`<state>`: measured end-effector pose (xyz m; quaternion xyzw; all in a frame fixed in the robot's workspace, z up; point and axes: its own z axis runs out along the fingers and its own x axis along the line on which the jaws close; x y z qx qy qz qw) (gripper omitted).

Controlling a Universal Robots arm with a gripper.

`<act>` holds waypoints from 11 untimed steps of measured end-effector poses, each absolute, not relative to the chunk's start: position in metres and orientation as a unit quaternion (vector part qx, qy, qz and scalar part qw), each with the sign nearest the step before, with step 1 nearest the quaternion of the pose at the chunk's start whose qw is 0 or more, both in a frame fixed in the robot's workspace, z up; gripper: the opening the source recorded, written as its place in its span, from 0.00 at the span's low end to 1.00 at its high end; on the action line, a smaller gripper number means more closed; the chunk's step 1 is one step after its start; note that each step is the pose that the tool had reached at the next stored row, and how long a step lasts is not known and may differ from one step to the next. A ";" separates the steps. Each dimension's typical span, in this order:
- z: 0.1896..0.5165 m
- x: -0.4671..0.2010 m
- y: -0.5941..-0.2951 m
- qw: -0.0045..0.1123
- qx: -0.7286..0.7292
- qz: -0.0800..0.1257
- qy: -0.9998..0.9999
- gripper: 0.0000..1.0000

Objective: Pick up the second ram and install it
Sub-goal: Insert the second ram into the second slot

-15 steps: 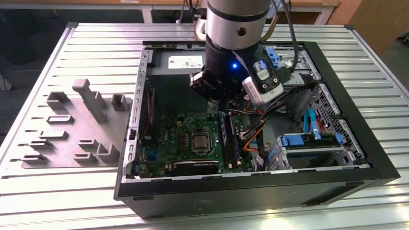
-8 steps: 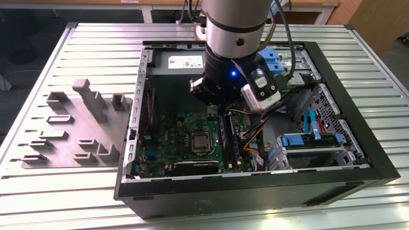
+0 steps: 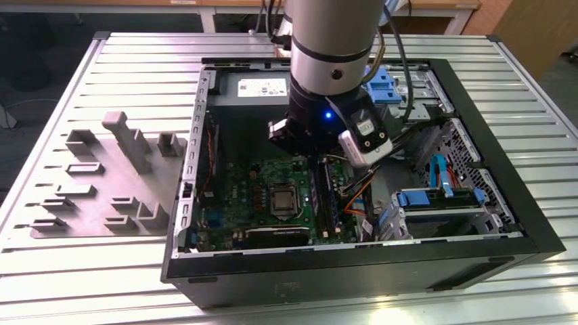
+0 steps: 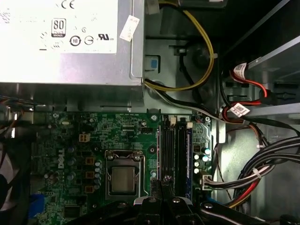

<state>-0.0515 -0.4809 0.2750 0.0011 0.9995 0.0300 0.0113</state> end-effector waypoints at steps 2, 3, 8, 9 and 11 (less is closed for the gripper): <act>0.271 -0.051 -0.481 0.011 0.001 0.030 0.999 0.12; 0.270 -0.051 -0.481 0.011 0.001 0.030 0.999 0.12; 0.260 -0.051 -0.482 0.011 0.001 0.030 0.999 0.12; 0.259 -0.051 -0.482 0.011 0.001 0.030 0.999 0.12; 0.255 -0.051 -0.482 0.011 0.001 0.030 0.999 0.12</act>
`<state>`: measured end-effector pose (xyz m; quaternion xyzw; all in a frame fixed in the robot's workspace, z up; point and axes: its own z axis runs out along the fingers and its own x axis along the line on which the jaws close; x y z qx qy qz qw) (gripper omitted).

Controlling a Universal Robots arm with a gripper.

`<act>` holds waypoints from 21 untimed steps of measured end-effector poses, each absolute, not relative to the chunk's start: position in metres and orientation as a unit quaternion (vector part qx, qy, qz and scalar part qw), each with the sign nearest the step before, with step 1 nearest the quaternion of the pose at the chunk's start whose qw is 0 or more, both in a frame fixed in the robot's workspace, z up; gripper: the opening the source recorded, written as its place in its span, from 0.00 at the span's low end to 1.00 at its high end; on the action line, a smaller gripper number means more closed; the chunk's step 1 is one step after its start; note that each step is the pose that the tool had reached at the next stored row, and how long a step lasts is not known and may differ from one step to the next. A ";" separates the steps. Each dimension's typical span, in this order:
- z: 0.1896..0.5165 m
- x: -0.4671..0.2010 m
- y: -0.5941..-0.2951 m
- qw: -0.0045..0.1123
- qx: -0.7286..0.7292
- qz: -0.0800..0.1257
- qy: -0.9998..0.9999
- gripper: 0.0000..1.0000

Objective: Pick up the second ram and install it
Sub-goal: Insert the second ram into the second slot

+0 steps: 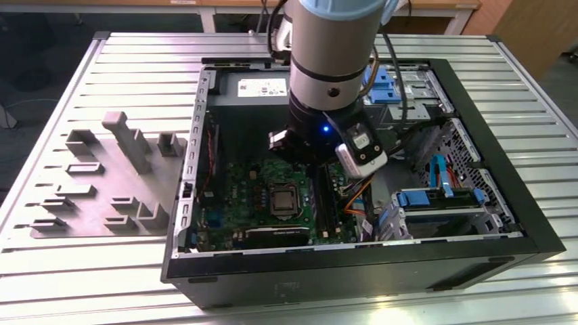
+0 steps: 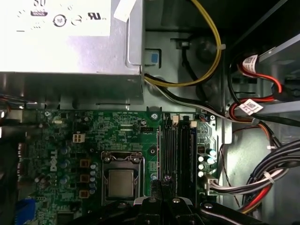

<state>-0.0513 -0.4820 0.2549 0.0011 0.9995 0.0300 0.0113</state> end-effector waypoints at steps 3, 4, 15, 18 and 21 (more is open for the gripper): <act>0.250 -0.051 -0.482 0.011 0.001 0.030 0.999 0.12; 0.248 -0.051 -0.482 0.011 0.001 0.030 0.999 0.12; 0.241 -0.037 -0.482 0.011 0.001 0.030 0.999 0.12; 0.241 -0.034 -0.482 0.011 0.001 0.030 0.999 0.12; 0.240 -0.033 -0.482 0.011 0.001 0.030 0.999 0.12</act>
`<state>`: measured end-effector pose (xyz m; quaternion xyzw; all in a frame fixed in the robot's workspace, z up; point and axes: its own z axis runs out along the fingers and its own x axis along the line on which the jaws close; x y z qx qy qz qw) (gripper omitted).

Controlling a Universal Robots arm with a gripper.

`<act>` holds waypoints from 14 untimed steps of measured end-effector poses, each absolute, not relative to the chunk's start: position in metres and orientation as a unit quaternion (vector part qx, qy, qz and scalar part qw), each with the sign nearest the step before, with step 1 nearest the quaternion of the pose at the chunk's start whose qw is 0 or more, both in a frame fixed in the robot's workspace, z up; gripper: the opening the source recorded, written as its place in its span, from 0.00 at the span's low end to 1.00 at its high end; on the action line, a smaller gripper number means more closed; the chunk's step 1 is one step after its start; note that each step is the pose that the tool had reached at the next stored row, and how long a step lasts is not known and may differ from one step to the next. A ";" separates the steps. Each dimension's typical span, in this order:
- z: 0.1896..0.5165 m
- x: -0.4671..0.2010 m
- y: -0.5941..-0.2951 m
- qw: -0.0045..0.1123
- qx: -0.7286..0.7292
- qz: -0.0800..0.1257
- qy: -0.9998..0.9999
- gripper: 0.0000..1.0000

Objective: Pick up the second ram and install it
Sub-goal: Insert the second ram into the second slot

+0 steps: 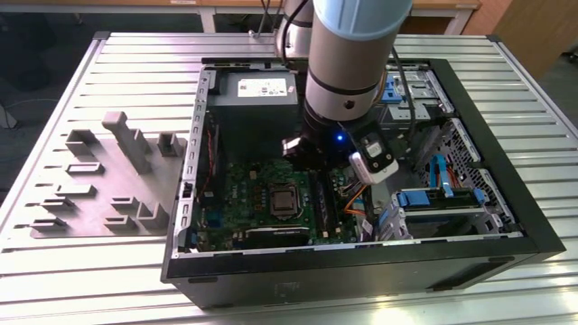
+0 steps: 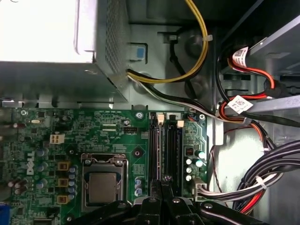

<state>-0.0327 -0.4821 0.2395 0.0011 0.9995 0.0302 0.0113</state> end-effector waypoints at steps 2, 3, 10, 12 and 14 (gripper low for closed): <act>0.238 -0.032 -0.483 0.011 0.001 0.030 0.999 0.12; 0.237 -0.032 -0.483 0.011 0.001 0.030 0.999 0.12; 0.232 -0.032 -0.483 0.011 0.001 0.030 0.999 0.12; 0.231 -0.032 -0.483 0.011 0.001 0.030 0.999 0.12; 0.230 -0.032 -0.483 0.011 0.001 0.030 0.999 0.12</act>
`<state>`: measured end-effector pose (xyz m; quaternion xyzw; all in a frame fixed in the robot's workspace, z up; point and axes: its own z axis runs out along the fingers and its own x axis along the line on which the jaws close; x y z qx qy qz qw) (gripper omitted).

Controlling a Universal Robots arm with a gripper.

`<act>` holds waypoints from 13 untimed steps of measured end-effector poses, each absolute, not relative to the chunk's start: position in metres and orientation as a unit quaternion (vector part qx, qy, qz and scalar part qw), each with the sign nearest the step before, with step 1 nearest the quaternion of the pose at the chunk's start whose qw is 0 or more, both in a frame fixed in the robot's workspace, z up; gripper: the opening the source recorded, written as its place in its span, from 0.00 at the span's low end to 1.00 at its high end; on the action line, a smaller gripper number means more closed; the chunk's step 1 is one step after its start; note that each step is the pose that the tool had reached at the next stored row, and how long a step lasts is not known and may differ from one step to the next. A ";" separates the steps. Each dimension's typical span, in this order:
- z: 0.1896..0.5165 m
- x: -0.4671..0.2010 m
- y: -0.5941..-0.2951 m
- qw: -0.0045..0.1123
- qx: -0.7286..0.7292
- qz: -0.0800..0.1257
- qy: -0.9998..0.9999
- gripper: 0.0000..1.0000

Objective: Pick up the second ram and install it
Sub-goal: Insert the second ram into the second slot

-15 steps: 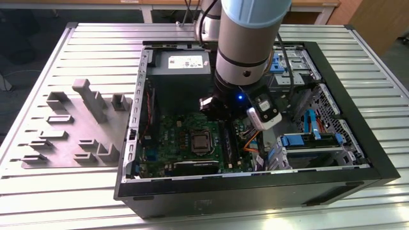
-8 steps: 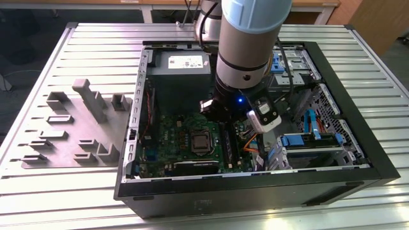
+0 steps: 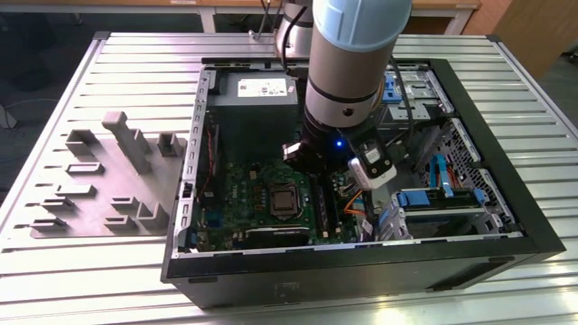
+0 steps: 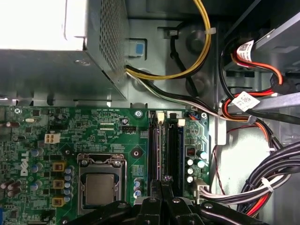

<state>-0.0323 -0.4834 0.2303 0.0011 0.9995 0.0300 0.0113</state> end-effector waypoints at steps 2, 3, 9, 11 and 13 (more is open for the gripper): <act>0.229 -0.032 -0.483 0.011 0.001 0.030 0.999 0.12; 0.229 -0.032 -0.483 0.011 0.001 0.030 0.999 0.12; 0.228 -0.032 -0.483 0.011 0.001 0.030 0.999 0.12; 0.228 -0.032 -0.483 0.011 0.001 0.030 0.999 0.12; 0.227 -0.032 -0.484 0.011 0.001 0.030 0.999 0.12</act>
